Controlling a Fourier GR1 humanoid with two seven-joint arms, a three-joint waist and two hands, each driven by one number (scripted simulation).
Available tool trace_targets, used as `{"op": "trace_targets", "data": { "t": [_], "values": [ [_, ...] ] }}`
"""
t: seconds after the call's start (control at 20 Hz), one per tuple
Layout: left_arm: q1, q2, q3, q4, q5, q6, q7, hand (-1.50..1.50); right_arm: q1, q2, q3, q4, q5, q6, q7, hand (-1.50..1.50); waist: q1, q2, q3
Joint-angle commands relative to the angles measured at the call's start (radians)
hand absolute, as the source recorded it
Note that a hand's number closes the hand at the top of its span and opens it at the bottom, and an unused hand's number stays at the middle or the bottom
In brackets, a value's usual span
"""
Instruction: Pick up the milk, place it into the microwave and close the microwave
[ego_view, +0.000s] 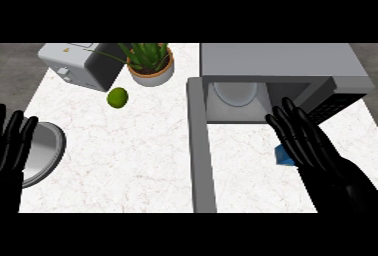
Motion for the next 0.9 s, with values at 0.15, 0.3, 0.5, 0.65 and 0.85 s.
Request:
{"op": "trace_targets", "data": {
  "t": [0.15,0.3,0.5,0.65,0.85],
  "values": [
    [0.129,-0.005,0.057,-0.013,0.063,-0.086,-0.088,-1.50,0.032,0.001,-0.064,0.033,0.070,-0.024,-0.075,-1.50,-0.001,0.001,0.000],
    [0.137,0.018,0.102,-0.092,0.131,-0.098,-0.004,-1.50,-0.001,0.015,-0.034,0.062,0.123,-0.049,-0.040,-1.50,0.000,0.001,0.000],
    [0.193,-0.015,0.092,-0.061,0.127,-0.145,-0.077,-1.50,0.014,-0.030,-0.152,0.129,0.080,-0.012,-0.109,-1.50,0.000,0.001,0.000],
    [0.212,-0.055,0.034,-0.009,0.026,-0.156,-0.151,-1.50,-0.010,-0.056,-0.207,0.187,0.062,0.001,-0.105,-1.50,-0.001,0.002,0.001],
    [0.197,-0.021,0.103,-0.065,0.104,-0.160,-0.080,-1.50,-0.020,-0.008,-0.197,0.339,0.100,-0.018,-0.218,-1.50,0.000,0.002,0.001]
  ]
}}
